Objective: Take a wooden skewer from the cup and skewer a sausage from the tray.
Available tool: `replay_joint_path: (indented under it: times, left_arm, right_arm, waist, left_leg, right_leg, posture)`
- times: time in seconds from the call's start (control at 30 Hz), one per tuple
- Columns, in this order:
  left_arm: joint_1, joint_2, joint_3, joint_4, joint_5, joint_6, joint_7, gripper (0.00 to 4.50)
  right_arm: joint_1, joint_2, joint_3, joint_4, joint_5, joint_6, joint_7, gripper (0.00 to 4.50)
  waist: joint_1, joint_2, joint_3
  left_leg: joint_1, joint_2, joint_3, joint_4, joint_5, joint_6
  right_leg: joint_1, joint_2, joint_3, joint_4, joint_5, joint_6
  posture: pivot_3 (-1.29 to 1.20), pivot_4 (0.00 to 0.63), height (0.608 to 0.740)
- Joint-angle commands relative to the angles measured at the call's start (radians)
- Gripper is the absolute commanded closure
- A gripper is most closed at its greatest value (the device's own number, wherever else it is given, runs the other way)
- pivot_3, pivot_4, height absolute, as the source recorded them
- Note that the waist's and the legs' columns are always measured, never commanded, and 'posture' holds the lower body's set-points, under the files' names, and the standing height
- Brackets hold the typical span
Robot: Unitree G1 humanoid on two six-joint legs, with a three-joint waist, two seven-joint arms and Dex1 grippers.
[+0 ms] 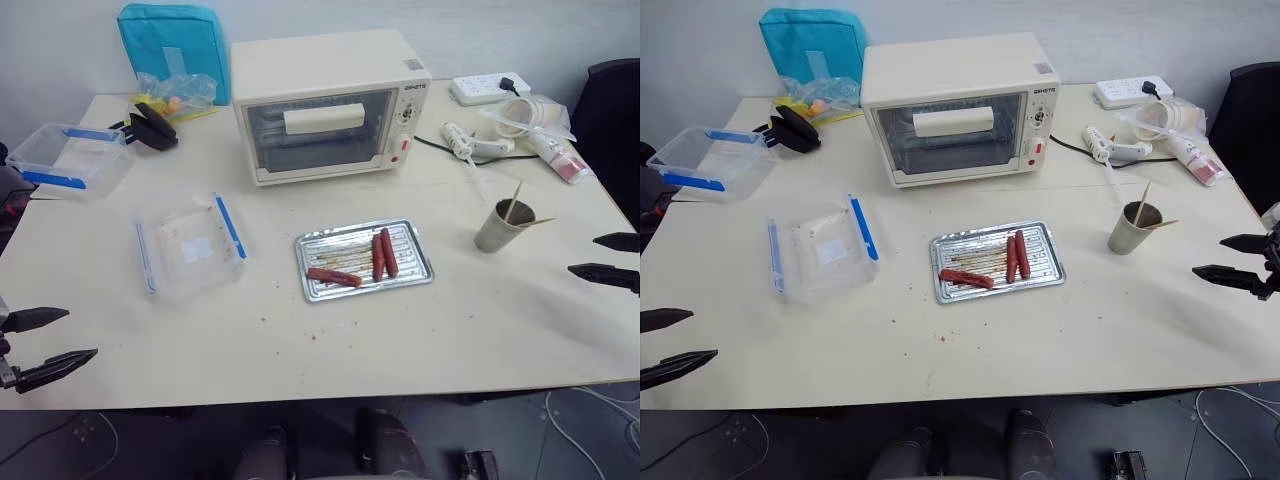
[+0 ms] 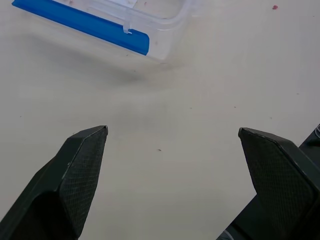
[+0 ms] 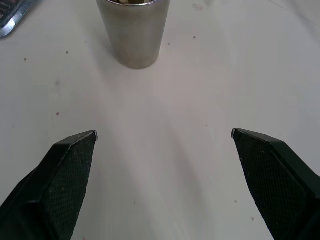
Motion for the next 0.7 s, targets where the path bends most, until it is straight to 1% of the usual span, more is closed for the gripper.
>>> replay_joint_path:
  times: [0.03, 0.37, 0.5, 0.7]
  left_arm:
    - [0.024, -0.020, 0.038, -0.032, 0.001, -0.010, -0.001, 0.06]
    - [0.003, -0.027, 0.036, -0.049, -0.027, 0.033, 0.033, 0.06]
    - [-0.016, -0.023, 0.022, -0.054, -0.035, 0.046, 0.044, 0.06]
    - [-0.051, -0.003, 0.013, -0.036, -0.051, 0.081, 0.030, 0.06]
  right_arm:
    - [-0.022, -0.011, -0.023, 0.010, 0.002, -0.016, -0.006, 0.00]
    - [-0.025, 0.004, -0.023, 0.033, -0.002, -0.045, -0.036, 0.00]
    - [0.003, 0.012, -0.036, 0.032, 0.004, -0.074, -0.082, 0.00]
    - [0.016, 0.008, -0.052, 0.029, 0.025, -0.035, -0.069, 0.00]
  waist:
    - [-0.002, 0.000, 0.000]
    - [-0.014, 0.000, 0.000]
    - [-0.015, 0.000, 0.000]
    - [-0.015, 0.000, 0.000]
  left_leg:
    - [0.000, 0.000, 0.000, 0.000, 0.000, 0.000]
    - [0.001, 0.000, 0.001, 0.001, 0.000, 0.000]
    - [0.001, 0.000, 0.001, 0.001, 0.000, 0.000]
    - [0.001, 0.000, 0.002, 0.002, 0.000, 0.000]
  right_leg:
    - [0.000, 0.000, 0.001, 0.000, 0.000, 0.000]
    - [-0.001, 0.000, 0.004, 0.003, 0.000, 0.000]
    - [-0.001, 0.001, 0.004, 0.004, 0.000, 0.000]
    - [-0.002, 0.001, 0.005, 0.004, 0.000, 0.000]
  posture:
    - [0.00, 0.150, 0.740]
    - [0.00, 0.150, 0.740]
    - [0.00, 0.150, 0.740]
    - [0.00, 0.150, 0.740]
